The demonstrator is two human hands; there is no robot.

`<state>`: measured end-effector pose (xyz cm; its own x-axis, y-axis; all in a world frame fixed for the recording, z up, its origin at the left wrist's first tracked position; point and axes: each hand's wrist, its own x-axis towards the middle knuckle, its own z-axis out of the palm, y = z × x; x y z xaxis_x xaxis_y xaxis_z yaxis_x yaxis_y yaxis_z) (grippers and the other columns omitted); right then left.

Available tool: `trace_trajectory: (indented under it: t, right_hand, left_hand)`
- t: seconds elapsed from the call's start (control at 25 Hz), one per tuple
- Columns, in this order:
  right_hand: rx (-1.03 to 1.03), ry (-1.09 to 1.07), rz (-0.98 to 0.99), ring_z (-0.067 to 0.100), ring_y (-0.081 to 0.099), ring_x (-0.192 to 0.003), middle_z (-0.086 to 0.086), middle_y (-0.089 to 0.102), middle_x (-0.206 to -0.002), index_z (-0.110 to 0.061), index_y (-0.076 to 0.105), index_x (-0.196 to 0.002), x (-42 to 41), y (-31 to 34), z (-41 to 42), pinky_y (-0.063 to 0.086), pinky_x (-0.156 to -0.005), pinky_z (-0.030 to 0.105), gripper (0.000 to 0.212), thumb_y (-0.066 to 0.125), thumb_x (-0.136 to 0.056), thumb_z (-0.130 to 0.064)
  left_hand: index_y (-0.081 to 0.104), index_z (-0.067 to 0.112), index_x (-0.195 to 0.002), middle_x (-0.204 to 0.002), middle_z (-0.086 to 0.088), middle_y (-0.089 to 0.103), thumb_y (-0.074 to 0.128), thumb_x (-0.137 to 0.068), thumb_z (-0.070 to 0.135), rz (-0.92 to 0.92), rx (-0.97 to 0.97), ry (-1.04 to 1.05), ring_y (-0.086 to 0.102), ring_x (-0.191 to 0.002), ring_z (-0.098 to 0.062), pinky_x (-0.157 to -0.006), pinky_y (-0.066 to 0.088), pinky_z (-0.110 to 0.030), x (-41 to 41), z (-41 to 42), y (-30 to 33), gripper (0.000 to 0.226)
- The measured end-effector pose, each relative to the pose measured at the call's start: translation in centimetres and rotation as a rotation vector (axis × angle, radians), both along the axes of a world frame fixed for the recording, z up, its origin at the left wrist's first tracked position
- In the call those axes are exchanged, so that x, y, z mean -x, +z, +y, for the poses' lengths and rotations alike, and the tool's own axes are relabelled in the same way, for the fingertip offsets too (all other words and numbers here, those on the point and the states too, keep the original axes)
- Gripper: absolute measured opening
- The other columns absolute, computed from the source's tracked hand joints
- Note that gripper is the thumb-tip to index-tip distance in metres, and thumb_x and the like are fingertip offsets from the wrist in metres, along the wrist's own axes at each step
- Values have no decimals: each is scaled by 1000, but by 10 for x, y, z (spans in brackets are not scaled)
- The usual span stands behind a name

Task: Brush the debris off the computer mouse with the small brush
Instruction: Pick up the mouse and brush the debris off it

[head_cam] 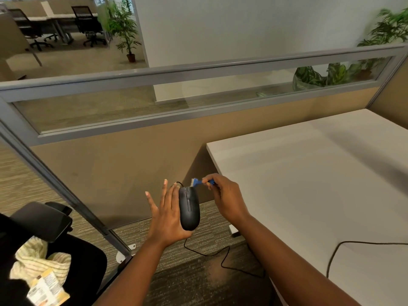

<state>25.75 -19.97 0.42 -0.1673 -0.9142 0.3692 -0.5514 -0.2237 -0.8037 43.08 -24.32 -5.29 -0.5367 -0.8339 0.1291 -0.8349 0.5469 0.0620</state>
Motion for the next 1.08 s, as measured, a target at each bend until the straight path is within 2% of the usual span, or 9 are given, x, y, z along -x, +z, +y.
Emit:
trace_trajectory:
  t: [0.12,0.24,0.4,0.56,0.68,0.76,0.92,1.08]
  right_hand:
    - [-17,63,-22,9,59,-81,4,67,-94,-8,62,-95,-1,2,0,48,-73,18,13,51,-90,-5]
    - [-40,61,6,4,56,-78,5,66,-94,-8,62,-94,-2,1,0,46,-72,15,13,50,-90,-5]
    - [-16,92,-16,7,59,-81,6,67,-96,-10,62,-94,-5,1,0,48,-74,19,13,49,-91,-6]
    - [-23,37,-15,2,56,-78,7,67,-95,-10,62,-94,-5,1,0,44,-72,10,15,48,-91,-5]
    - [-43,72,-52,1,58,-78,0,66,-93,-11,62,-94,-5,2,2,49,-73,18,15,49,-91,-5]
    - [-47,11,-47,2,58,-76,-3,64,-90,-12,62,-94,-2,1,1,49,-72,22,15,49,-91,-5]
    - [-35,36,-174,19,65,-85,4,68,-92,-13,62,-94,4,2,3,57,-79,39,17,50,-90,-3]
    - [-53,22,-166,24,66,-88,6,69,-94,-13,64,-95,4,0,3,56,-82,43,18,50,-89,-2]
  left_hand:
    - [32,-7,-135,-143,-22,37,72,-45,69,-3,19,4,13,-138,-36,-97,0,-73,-1,-1,0,125]
    - [33,-8,-134,-142,-23,38,72,-45,69,1,24,10,14,-137,-37,-97,0,-73,-3,-1,0,124]
    - [32,-8,-134,-141,-23,38,71,-45,70,-6,31,8,12,-138,-35,-97,2,-73,-6,-1,-2,124]
    - [31,-7,-136,-144,-22,35,69,-47,70,2,34,1,2,-139,-29,-97,0,-73,-6,0,-3,124]
    - [29,-6,-137,-145,-22,33,69,-47,69,9,23,3,-1,-139,-27,-98,-1,-73,-6,0,-3,123]
    - [29,-6,-137,-145,-22,33,70,-45,71,4,22,-9,1,-139,-29,-98,-1,-73,-5,2,-3,126]
    - [28,-4,-137,-145,-20,34,68,-45,72,20,36,-35,3,-139,-28,-97,-2,-72,-1,4,-1,126]
    - [19,1,-138,-145,-21,33,70,-44,72,42,35,-51,3,-139,-28,-97,-3,-71,0,5,0,128]
